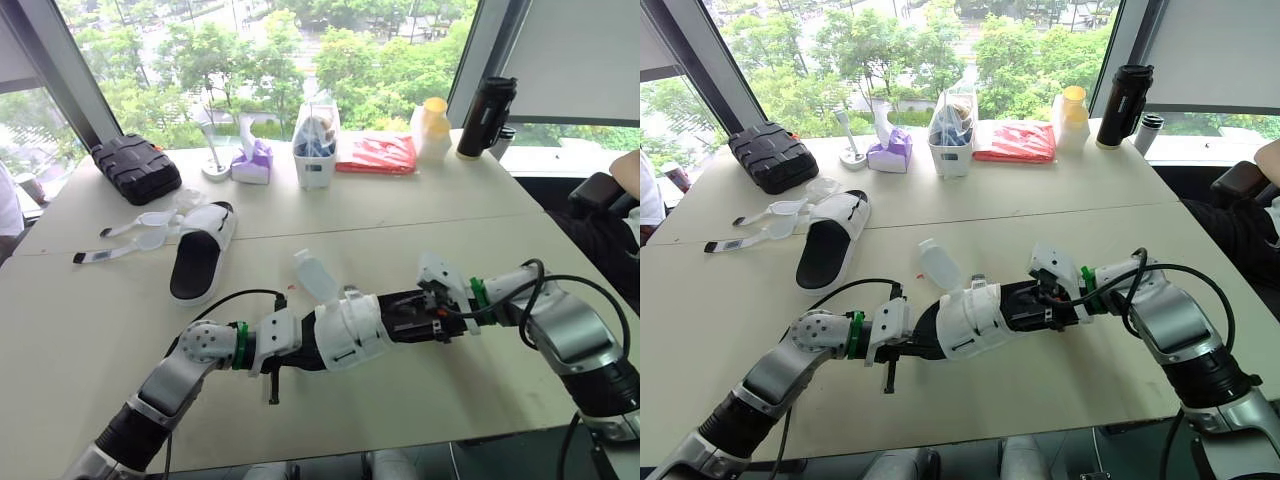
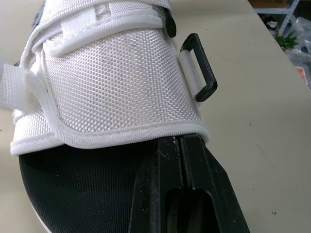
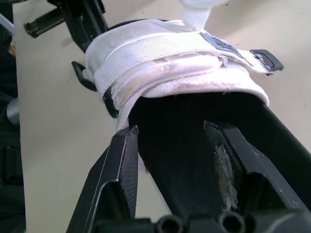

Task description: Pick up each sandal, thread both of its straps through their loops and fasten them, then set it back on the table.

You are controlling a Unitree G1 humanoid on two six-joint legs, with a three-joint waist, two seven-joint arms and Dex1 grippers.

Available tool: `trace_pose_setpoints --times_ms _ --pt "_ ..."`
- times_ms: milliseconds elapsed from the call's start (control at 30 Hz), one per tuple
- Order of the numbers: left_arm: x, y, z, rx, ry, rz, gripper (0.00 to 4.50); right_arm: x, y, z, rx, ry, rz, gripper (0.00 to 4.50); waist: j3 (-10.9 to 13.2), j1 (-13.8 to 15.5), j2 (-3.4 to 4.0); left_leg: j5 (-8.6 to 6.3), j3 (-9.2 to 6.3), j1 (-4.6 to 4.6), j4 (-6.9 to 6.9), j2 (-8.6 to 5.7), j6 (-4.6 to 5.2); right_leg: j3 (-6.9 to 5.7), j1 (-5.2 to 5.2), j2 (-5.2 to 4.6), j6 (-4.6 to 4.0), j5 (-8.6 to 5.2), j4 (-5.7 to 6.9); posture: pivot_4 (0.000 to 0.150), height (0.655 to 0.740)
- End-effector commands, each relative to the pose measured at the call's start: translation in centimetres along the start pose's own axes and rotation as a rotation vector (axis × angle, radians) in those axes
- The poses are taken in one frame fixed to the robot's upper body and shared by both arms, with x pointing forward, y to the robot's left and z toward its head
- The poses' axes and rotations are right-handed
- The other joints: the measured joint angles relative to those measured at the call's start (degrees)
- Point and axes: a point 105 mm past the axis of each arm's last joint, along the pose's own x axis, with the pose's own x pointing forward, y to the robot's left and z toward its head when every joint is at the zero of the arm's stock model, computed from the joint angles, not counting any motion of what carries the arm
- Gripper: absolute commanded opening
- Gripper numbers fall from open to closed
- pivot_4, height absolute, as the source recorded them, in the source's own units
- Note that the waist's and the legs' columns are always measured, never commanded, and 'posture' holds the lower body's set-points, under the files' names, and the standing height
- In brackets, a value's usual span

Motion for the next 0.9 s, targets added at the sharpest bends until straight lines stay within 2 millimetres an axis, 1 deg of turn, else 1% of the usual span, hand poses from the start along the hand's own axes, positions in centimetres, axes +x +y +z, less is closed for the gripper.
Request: trace_pose_setpoints --times_ms 33,433,600,667,733,833,900 --pt "-0.3 -0.7 -3.6 -0.091 0.128 -0.005 0.0 0.2 1.0 1.2 -0.048 -0.027 0.042 2.3 0.0 0.0 0.0 0.0 0.0 0.0 0.0 0.0 0.0 0.0 0.0 0.0 0.0 0.0 0.0 0.15 0.74" --pt "-0.5 0.0 -3.6 -0.075 0.128 0.019 0.0 0.5 2.5 0.1 -0.034 0.024 0.101 2.3 0.0 0.1 -0.01 0.0 -0.01 0.02 0.0 0.01 0.0 0.0 0.01 0.01 0.0 0.0 0.01 0.15 0.74" --pt "-0.2 0.0 -3.8 -0.075 0.129 0.015 0.0 0.5 1.6 -0.8 -0.055 0.055 0.049 2.3 0.0 0.1 -0.02 0.0 0.0 0.03 0.0 0.01 0.0 0.0 0.03 0.0 0.0 0.0 0.01 0.15 0.74" --pt "-0.1 -0.2 -3.9 -0.075 0.132 0.008 0.0 -0.3 0.8 -1.0 -0.069 0.079 0.02 2.3 0.0 0.1 -0.02 0.0 0.0 0.03 0.0 0.01 0.0 0.0 0.04 0.0 0.0 0.0 0.01 0.15 0.74" --pt "0.0 -0.2 -4.1 -0.072 0.137 0.004 0.0 -1.8 -0.6 -1.1 -0.089 0.111 -0.036 2.3 0.0 0.2 -0.03 0.0 0.0 0.03 0.05 0.0 0.0 -0.01 0.07 0.0 0.01 0.0 0.0 0.15 0.74" --pt "0.0 0.0 -4.2 -0.07 0.139 0.004 0.0 -4.4 -2.6 -0.7 -0.109 0.133 -0.112 2.3 0.0 0.1 -0.03 0.0 0.05 0.04 0.1 -0.02 0.0 0.01 0.11 -0.02 0.01 0.0 -0.01 0.15 0.74" --pt "-0.1 0.0 -4.2 -0.069 0.14 0.003 0.0 -5.2 -3.3 -0.3 -0.116 0.131 -0.127 2.3 0.0 0.1 -0.03 0.01 0.07 0.07 0.1 -0.01 0.0 0.0 0.14 -0.01 0.01 0.0 -0.01 0.15 0.74"
